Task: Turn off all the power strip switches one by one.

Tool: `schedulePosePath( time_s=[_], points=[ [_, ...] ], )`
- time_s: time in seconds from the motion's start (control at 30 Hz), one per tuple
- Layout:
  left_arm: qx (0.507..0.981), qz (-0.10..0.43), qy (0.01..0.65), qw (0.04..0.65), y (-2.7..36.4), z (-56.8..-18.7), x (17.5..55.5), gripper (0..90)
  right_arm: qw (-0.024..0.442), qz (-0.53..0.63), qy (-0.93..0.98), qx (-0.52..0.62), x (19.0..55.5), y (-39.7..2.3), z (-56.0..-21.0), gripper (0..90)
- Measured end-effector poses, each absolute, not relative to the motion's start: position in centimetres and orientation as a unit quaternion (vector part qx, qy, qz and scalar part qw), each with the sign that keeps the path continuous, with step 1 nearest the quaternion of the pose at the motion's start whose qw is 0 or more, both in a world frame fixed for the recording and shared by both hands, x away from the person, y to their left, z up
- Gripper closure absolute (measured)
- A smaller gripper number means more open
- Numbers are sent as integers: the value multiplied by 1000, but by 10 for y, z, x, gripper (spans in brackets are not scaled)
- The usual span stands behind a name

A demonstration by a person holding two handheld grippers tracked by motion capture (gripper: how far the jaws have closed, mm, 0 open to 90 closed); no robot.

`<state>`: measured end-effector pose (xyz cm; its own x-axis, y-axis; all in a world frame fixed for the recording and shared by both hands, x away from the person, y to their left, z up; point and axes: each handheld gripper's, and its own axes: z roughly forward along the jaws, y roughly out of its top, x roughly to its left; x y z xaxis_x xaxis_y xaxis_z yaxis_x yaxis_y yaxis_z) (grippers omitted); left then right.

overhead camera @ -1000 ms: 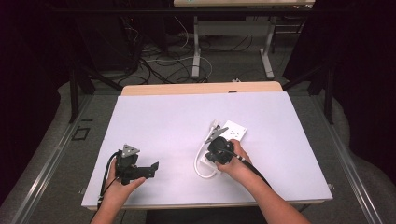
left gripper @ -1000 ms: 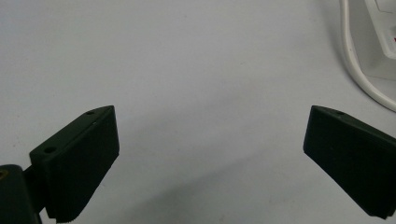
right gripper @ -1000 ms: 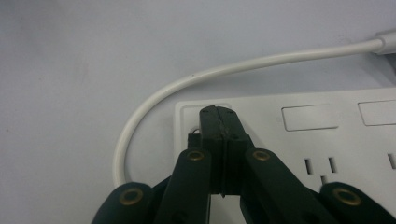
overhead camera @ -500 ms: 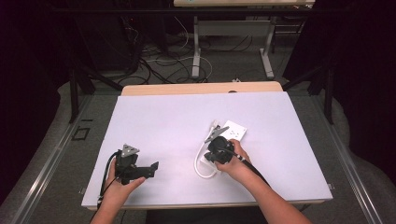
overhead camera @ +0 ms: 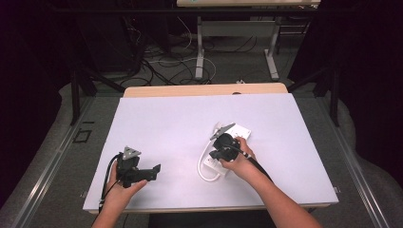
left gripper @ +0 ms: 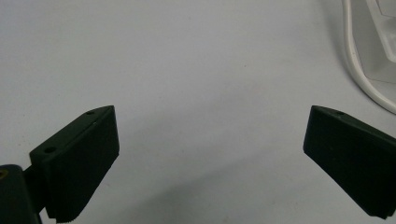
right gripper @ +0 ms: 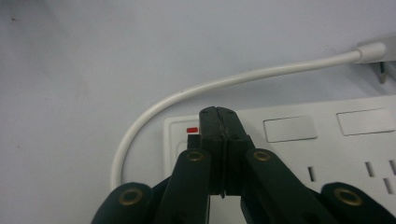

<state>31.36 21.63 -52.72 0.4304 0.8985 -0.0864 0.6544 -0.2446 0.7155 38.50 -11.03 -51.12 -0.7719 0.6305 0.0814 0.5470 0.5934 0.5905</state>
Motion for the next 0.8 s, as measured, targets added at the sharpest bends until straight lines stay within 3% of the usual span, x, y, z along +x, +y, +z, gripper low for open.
schedulePosePath(
  time_s=[0.8],
  points=[
    [759,170,513,363,216,-528,314,36,94,302,879,358,422,-122,-506,900]
  ],
)
